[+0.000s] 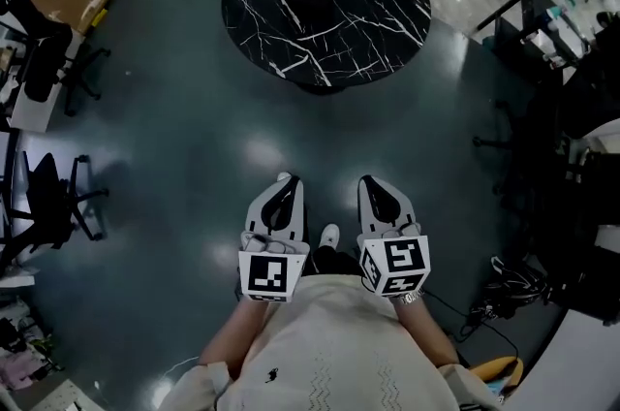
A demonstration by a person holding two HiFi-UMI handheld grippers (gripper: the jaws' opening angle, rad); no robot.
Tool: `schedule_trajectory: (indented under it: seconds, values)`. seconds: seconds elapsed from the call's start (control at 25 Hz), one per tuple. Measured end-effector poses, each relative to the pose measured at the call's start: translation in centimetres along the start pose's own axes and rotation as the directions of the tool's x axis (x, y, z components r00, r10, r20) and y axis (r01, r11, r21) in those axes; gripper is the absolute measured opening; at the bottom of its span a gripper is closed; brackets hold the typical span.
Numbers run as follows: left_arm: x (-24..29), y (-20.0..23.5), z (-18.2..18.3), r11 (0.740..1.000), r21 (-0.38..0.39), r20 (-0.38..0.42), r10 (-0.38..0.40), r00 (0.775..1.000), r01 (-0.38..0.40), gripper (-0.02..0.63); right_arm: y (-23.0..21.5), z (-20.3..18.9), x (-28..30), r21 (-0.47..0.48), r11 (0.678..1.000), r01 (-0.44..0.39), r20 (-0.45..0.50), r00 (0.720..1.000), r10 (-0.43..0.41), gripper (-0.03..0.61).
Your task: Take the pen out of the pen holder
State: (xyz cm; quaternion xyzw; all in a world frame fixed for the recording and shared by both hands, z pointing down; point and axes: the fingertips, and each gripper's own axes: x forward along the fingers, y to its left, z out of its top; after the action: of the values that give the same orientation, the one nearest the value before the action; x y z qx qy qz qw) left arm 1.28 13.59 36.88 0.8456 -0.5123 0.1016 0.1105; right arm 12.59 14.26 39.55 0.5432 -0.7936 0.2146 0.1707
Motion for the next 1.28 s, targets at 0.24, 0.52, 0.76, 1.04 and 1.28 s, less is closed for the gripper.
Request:
schedule_trajectory:
  seconds: [0.24, 0.52, 0.76, 1.04, 1.28]
  values:
    - [5.5, 6.0, 3.1, 0.998, 0.012, 0.021, -0.063, 0.998, 0.063, 0.011, 0.6, 4.9, 6.7, 0.002, 0.999, 0.049, 0.004, 0.999, -0.049, 0.021]
    - [9.3, 12.3, 6.5, 0.994, 0.030, 0.079, -0.106, 0.991, 0.103, 0.011, 2.3, 8.7, 12.3, 0.011, 0.994, 0.105, 0.014, 0.994, -0.105, 0.021]
    - [10.5, 16.3, 7.4, 0.996, -0.006, 0.092, -0.084, 0.992, 0.085, 0.011, 3.5, 11.6, 15.9, -0.014, 0.994, 0.106, 0.028, 0.994, -0.105, 0.021]
    - [12.8, 18.9, 7.5, 0.997, 0.016, 0.029, -0.076, 0.997, 0.076, 0.011, 3.3, 14.4, 20.6, -0.039, 0.996, 0.075, 0.041, 0.996, -0.073, 0.021]
    - [17.1, 21.9, 8.4, 0.999, 0.015, 0.009, -0.033, 0.999, 0.033, 0.011, 2.0, 17.2, 26.4, -0.049, 0.998, 0.026, 0.038, 0.999, -0.024, 0.021]
